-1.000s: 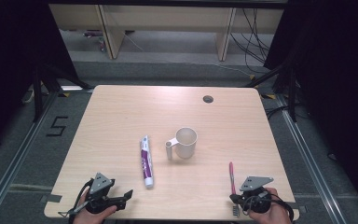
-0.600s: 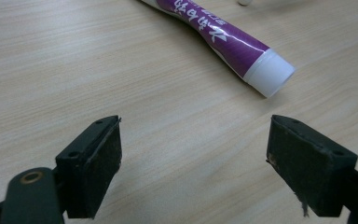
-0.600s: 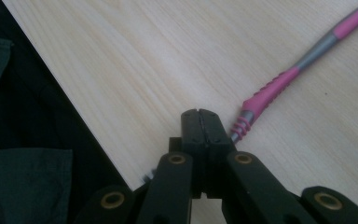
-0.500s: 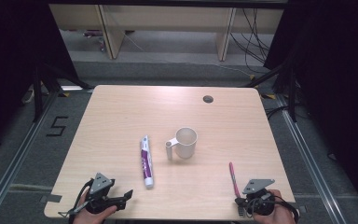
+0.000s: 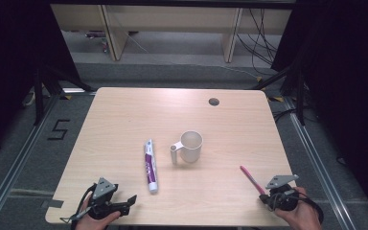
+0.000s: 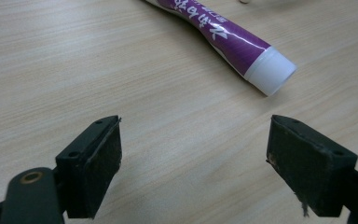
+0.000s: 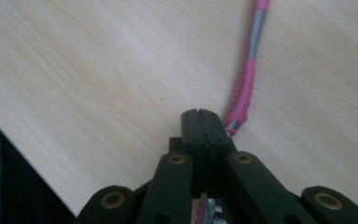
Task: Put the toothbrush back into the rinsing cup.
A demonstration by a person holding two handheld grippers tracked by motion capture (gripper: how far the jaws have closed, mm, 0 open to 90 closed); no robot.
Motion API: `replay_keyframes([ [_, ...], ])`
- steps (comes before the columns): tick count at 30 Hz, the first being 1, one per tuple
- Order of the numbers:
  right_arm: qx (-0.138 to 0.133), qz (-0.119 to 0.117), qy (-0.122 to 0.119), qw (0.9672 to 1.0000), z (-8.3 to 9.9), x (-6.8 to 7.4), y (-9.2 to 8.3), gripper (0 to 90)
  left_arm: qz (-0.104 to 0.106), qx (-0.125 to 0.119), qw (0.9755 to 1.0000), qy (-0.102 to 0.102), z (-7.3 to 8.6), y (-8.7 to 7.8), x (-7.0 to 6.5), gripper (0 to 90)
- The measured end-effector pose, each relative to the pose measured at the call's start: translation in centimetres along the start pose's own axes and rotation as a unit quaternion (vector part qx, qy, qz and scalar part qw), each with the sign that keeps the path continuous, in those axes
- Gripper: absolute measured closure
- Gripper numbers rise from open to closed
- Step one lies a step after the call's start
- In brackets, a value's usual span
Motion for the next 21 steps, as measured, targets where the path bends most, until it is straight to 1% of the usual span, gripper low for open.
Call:
replay_keyframes([
  [2,0.006,0.001,0.012,0.9999,0.1,-0.8,-0.1,90.0,-0.003,0.003,1.0000,0.000,0.0,-0.1,0.0,17.5],
  [3,0.005,0.009,0.005,0.9999,0.1,-1.4,0.0,90.0,-0.001,0.002,1.0000,0.000,0.0,-0.1,0.0,17.5],
  [4,0.005,0.010,0.010,0.9999,0.1,-1.7,0.0,90.0,-0.001,0.000,1.0000,0.000,0.0,0.0,0.0,17.5],
  [5,0.016,0.009,0.030,0.9994,0.2,-1.9,-0.1,90.0,0.000,0.003,1.0000,0.001,0.0,0.0,0.0,17.5],
  [7,0.015,0.019,0.019,0.9995,0.2,-2.8,-0.1,90.0,-0.003,0.005,1.0000,0.001,0.0,-0.1,0.0,17.5],
  [8,0.019,0.020,0.035,0.9990,0.2,-3.0,-0.1,90.0,0.000,0.000,1.0000,0.000,0.0,0.0,0.0,17.6],
  [9,0.021,0.023,0.037,0.9988,0.2,-3.4,-0.1,90.0,-0.001,0.001,1.0000,0.000,0.0,0.0,0.0,17.6],
  [10,0.021,0.028,0.034,0.9988,0.1,-3.9,-0.1,90.0,0.000,0.001,1.0000,0.002,0.0,0.0,0.0,17.6],
  [11,0.018,0.033,0.037,0.9986,0.1,-4.3,0.1,90.0,0.001,0.002,1.0000,0.001,0.0,0.0,0.0,17.5],
  [13,0.018,0.039,0.042,0.9982,-0.2,-5.0,0.4,90.0,0.001,0.003,1.0000,0.001,0.0,0.0,0.0,17.5],
  [14,0.023,0.037,0.044,0.9981,-0.3,-5.2,0.4,90.0,0.001,0.002,1.0000,0.001,0.0,0.0,0.0,17.5],
  [15,0.020,0.041,0.037,0.9983,-0.5,-5.6,0.6,90.0,0.001,0.002,1.0000,0.001,0.1,0.0,0.0,17.6],
  [16,0.020,0.044,0.036,0.9982,-0.7,-5.9,0.8,90.0,-0.001,-0.001,1.0000,0.001,0.0,0.1,0.0,17.5],
  [17,0.021,0.047,0.038,0.9980,-1.0,-6.2,1.1,90.0,-0.002,0.005,1.0000,0.000,0.1,0.0,0.0,17.6],
  [18,0.017,0.049,0.035,0.9980,-1.2,-6.4,1.2,90.0,-0.001,0.000,1.0000,0.001,0.0,0.0,0.0,17.5],
  [19,0.017,0.048,0.043,0.9978,-1.6,-6.6,1.4,90.0,0.000,0.001,1.0000,0.001,0.1,0.0,0.0,17.6],
  [20,0.014,0.053,0.038,0.9978,-2.0,-7.1,1.5,90.0,0.000,0.001,1.0000,0.001,0.1,0.0,0.0,17.5],
  [21,0.014,0.052,0.053,0.9972,-2.3,-7.1,1.7,90.0,0.002,0.003,1.0000,0.001,0.1,0.0,0.0,17.6],
])
Point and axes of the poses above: each handheld gripper's, and its own axes: y roughly forward along the jaws, z roughly out of its underside, x roughly to its left, the point moved 7 cm from there along y, roughly forward along the jaws, and after that the axes turned 6 degrees about z, right-handed, at the moved point
